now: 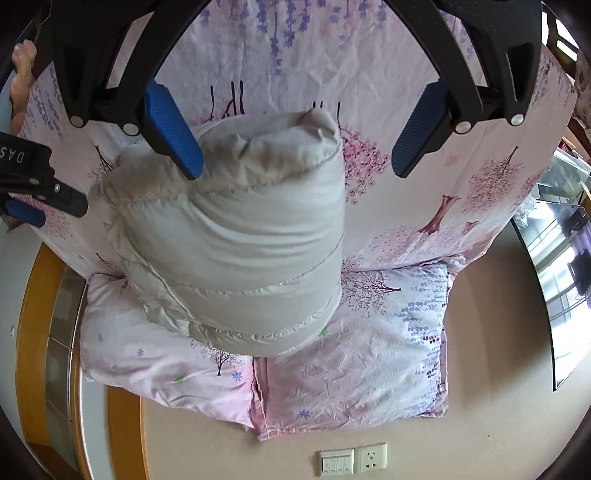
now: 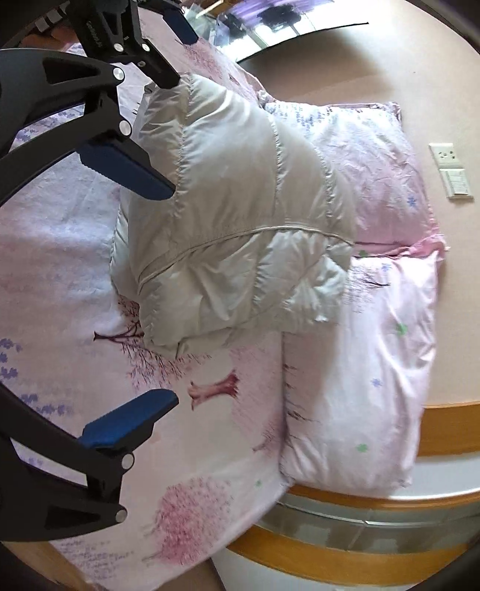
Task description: Fold large clothes
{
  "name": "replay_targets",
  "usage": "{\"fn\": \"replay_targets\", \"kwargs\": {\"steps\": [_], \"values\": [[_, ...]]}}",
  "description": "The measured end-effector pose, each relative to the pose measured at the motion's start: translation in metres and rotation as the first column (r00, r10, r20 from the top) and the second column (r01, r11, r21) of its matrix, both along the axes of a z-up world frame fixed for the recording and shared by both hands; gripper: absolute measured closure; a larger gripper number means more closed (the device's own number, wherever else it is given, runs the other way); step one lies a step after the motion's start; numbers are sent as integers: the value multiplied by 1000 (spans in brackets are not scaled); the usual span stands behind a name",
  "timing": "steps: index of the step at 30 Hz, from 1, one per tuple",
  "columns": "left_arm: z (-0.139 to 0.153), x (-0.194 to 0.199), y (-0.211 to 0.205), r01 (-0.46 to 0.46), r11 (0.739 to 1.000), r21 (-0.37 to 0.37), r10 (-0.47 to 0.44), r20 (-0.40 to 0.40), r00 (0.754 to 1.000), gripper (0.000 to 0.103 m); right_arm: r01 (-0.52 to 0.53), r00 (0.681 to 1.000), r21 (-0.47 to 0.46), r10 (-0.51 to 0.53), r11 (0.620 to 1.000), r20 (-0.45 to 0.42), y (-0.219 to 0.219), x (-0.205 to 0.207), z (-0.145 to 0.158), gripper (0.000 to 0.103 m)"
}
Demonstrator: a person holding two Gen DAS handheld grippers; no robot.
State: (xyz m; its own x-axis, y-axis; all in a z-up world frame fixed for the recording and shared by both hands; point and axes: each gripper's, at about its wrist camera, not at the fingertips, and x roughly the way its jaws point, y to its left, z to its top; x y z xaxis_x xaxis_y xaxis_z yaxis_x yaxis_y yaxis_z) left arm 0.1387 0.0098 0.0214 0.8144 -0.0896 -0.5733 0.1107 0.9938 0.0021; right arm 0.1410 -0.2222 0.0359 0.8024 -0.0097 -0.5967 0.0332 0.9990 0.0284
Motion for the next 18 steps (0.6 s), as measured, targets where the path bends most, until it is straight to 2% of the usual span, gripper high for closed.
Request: {"fn": "replay_targets", "kwargs": {"steps": [2, 7, 18], "values": [[-1, -4, 1, -25, 1000, 7, 25, -31, 999, 2, -10, 1000, -15, 10, 1000, 3, 4, -5, 2, 1], [-7, -8, 7, -39, 999, -13, 38, -98, 994, 2, -27, 998, -47, 24, 999, -52, 15, -10, -4, 1], [-15, -29, 12, -34, 998, 45, 40, -134, 990, 2, -3, 994, -15, 2, 1000, -106, 22, -31, -17, 1]]}}
